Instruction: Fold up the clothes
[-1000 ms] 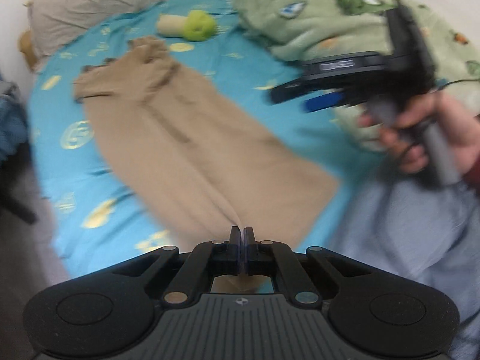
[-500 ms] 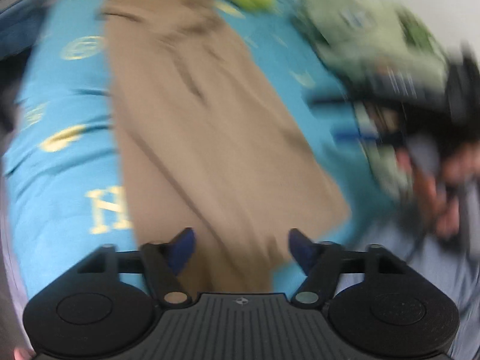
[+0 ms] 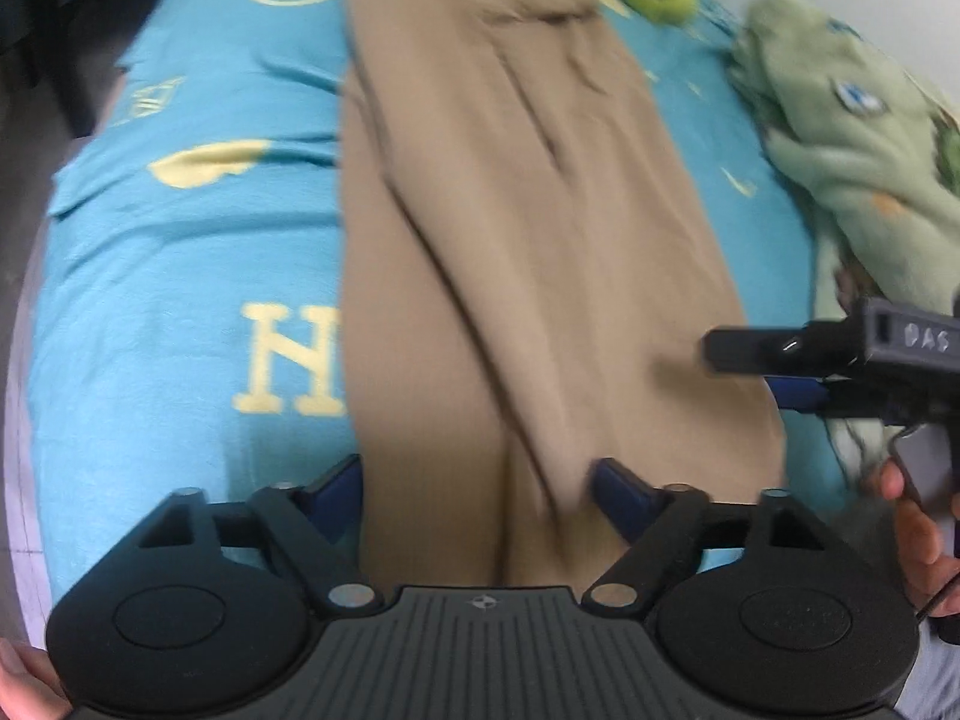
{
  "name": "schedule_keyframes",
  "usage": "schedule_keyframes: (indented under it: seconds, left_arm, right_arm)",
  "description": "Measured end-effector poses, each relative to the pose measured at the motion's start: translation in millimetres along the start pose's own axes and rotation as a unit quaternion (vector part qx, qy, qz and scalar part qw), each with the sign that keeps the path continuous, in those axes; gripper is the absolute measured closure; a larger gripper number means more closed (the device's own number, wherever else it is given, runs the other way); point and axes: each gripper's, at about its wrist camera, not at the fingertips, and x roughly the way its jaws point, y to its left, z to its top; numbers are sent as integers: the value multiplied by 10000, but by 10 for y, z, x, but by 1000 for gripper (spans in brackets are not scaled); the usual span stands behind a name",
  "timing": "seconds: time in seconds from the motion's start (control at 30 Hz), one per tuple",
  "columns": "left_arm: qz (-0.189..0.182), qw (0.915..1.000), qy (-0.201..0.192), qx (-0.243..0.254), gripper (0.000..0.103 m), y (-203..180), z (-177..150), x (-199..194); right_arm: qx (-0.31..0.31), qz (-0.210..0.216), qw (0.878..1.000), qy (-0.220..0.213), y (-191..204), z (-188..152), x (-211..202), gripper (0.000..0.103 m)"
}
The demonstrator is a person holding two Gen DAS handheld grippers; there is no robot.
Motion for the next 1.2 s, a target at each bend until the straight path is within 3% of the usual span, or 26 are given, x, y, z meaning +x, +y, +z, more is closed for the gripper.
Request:
schedule_keyframes:
  seconds: [0.1,0.17,0.2,0.23,0.27,0.3,0.33,0.47,0.53,0.63,0.73,0.8,0.9,1.03,1.2]
  left_arm:
    - [215,9997,20,98,47,-90,-48,-15]
    - [448,9989,-30,156,75,-134,-74,-57]
    - [400,9991,-85,128,84,-125,-82,-90]
    - [353,9992,-140,100,94,-117,-90,-123]
    - [321,9992,-237,35,95,-95,-108,-176]
    - [259,9990,-359,-40,95,-78,-122,-242]
    - [205,9984,-504,-124,96,-62,-156,-319]
    - [-312,9845,-1670,-433,96,-84,-343,-788]
    - [-512,9773,-1965,-605,97,-163,-436,-1000]
    - [-306,9682,-2459,-340,98,-378,-614,-1347]
    - [-757,9552,-2818,-494,98,-486,-854,-1742]
    - [-835,9475,-3056,-424,100,-599,-1069,-2031]
    - [-871,9383,-3337,-266,101,-820,-1389,-2354]
    - [-803,9349,-3455,-86,101,-1096,-1578,-2540]
    - [-510,9349,-3513,-32,101,-1050,-1152,-2332]
  right_arm:
    - [-630,-400,9968,285,178,-141,42,24]
    - [-990,-628,9921,448,283,-218,81,25]
    - [-1171,-749,9889,531,341,-257,105,27]
    - [-1361,-923,9849,547,406,-302,122,35]
    - [-1554,-1118,9800,537,473,-349,137,44]
    - [-1705,-1380,9746,454,517,-389,136,73]
    - [-1684,-1564,9727,318,532,-409,104,95]
    - [-1043,-1141,9871,-416,462,-397,-327,96]
    - [-1021,-979,9874,-712,478,-422,-588,96]
    - [-1038,-573,9866,-1123,541,-523,-1016,96]
    - [-1007,-154,9836,-1489,596,-665,-1400,96]
    - [-959,183,9812,-1667,553,-793,-1681,96]
    - [-1012,541,9754,-1880,467,-1017,-2020,96]
    - [-1130,624,9727,-1930,435,-1064,-2194,96]
    - [-1086,546,9725,-1987,457,-779,-2124,96]
